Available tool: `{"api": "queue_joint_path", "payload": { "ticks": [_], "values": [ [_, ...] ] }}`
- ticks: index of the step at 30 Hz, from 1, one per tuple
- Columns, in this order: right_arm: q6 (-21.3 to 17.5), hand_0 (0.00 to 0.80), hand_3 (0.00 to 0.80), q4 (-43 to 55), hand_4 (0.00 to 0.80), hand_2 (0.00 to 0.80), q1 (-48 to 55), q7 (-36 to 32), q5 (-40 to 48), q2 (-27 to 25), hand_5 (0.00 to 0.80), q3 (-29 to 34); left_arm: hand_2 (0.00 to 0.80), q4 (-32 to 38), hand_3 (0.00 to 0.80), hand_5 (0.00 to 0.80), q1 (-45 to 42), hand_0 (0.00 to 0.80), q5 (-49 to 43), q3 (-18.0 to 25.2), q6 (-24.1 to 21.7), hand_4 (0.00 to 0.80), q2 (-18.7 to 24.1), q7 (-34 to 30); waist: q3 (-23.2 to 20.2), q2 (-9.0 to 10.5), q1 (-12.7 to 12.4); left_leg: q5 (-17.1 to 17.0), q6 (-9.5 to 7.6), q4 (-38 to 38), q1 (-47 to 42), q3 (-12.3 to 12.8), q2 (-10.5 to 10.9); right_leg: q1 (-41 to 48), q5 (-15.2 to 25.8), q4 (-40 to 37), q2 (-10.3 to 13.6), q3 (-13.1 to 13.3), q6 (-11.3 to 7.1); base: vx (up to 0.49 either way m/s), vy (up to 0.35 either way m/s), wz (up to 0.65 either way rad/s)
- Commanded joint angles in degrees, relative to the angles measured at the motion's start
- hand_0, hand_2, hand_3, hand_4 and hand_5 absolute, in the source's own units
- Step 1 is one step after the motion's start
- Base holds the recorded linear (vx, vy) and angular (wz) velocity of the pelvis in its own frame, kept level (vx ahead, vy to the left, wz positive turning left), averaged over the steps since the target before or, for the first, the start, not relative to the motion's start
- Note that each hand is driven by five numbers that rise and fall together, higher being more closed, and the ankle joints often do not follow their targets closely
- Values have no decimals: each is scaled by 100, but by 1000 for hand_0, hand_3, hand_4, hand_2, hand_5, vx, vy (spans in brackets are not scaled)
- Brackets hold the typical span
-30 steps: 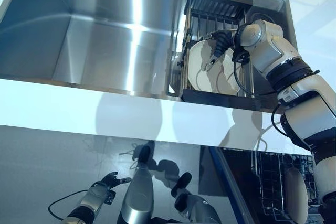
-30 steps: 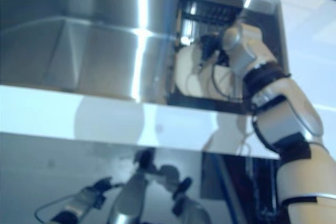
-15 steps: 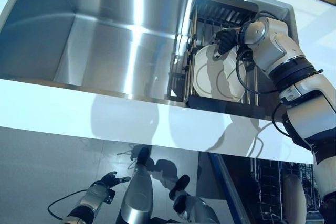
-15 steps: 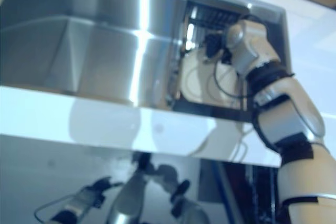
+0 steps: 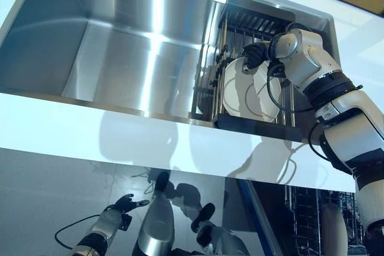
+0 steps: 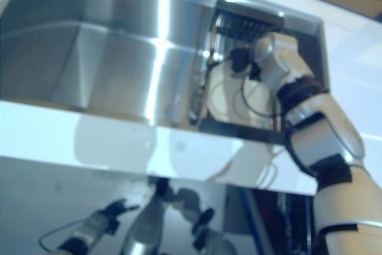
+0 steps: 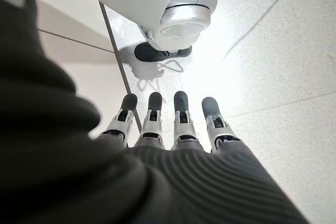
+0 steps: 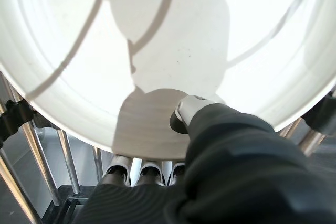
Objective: Take plates into dishwasher
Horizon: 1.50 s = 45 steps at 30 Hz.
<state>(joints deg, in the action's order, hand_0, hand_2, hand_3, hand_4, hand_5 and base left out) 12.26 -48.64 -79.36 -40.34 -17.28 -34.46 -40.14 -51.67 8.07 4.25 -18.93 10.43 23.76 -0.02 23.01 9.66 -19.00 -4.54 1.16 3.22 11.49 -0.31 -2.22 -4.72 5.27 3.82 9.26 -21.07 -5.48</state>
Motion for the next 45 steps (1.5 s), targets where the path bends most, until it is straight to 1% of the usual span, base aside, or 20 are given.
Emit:
{"api": "queue_joint_path", "payload": {
  "ticks": [1, 13, 17, 22, 25, 28, 34, 39, 43, 45],
  "values": [
    [-154, 800, 800, 315, 800, 800, 383, -532, 404, -338, 800, -172, 0, -101, 0, 0, -131, 0, 69, -70, -11, 0, -99, 39, 63, -109, 18, -138, -65, -801, -248, -185, 138, -172, 170, 899, 530, 265, -549, 0, 0, 0],
    [-282, 800, 800, 129, 800, 800, 254, -120, 701, -501, 800, -69, 0, -179, 0, 0, -195, 0, -74, -52, -54, 0, -90, 60, -164, 30, 37, -86, -85, -813, -399, -146, 151, 44, 218, 845, 540, 260, -594, -2, -1, -1],
    [-406, 800, 800, 35, 800, 800, 207, 132, 915, -618, 800, -36, 0, -249, 0, 0, -256, 0, -127, -37, -47, 0, -98, 97, -304, 88, 67, -52, -96, -822, -508, -121, 153, 156, 237, 812, 537, 256, -602, 1, -8, -7],
    [-479, 800, 800, -15, 800, 800, 165, 181, 1041, -793, 800, 13, 0, -350, 0, 0, -359, 0, -213, 22, -84, 0, -104, 117, -495, 158, 113, -4, -97, -822, -627, -71, 145, 279, 237, 765, 527, 257, -610, 11, -15, -6],
    [-587, 800, 800, -75, 800, 800, 150, 149, 1110, -886, 800, 15, 0, -393, 0, 0, -404, 0, -267, 39, -101, 0, -111, 114, -586, 180, 125, 19, -102, -822, -697, -46, 146, 363, 241, 733, 528, 241, -613, 5, -9, -4],
    [-635, 800, 800, -105, 800, 800, 148, 207, 1154, -900, 800, 6, 0, -447, 0, 0, -429, 0, -279, 49, -136, 0, -117, 100, -645, 173, 140, 30, -106, -822, -750, -31, 148, 402, 241, 724, 532, 229, -613, 0, 2, -6],
    [-707, 800, 800, -198, 800, 800, 60, 558, 1200, -953, 800, 14, 0, -546, 0, 0, -468, 0, -333, 31, -183, 0, -137, 91, -792, 172, 168, 74, -122, -822, -839, 0, 161, 486, 225, 681, 538, 216, -611, -2, 1, -2],
    [-721, 800, 800, -195, 800, 800, -32, 832, 1421, -1000, 800, 30, 0, -612, 0, 0, -493, 0, -352, 10, -253, 0, -155, 96, -881, 163, 173, 100, -141, -822, -910, 23, 174, 556, 217, 672, 550, 186, -604, -2, 1, -10],
    [-822, 800, 800, -176, 800, 800, -41, 1033, 1754, -1054, 800, 105, 0, -625, 0, 0, -516, 0, -421, 11, -240, 0, -159, 93, -926, 161, 177, 125, -148, -822, -949, 25, 179, 562, 238, 693, 569, 164, -612, 0, -3, 1],
    [-810, 800, 800, -106, 800, 800, -66, 1190, 2142, -1075, 800, 180, 0, -662, 0, 0, -547, 0, -409, -16, -281, 0, -168, 111, -969, 141, 186, 139, -158, -822, -993, 27, 192, 594, 230, 689, 579, 139, -606, 0, 0, 0]
  ]
}}
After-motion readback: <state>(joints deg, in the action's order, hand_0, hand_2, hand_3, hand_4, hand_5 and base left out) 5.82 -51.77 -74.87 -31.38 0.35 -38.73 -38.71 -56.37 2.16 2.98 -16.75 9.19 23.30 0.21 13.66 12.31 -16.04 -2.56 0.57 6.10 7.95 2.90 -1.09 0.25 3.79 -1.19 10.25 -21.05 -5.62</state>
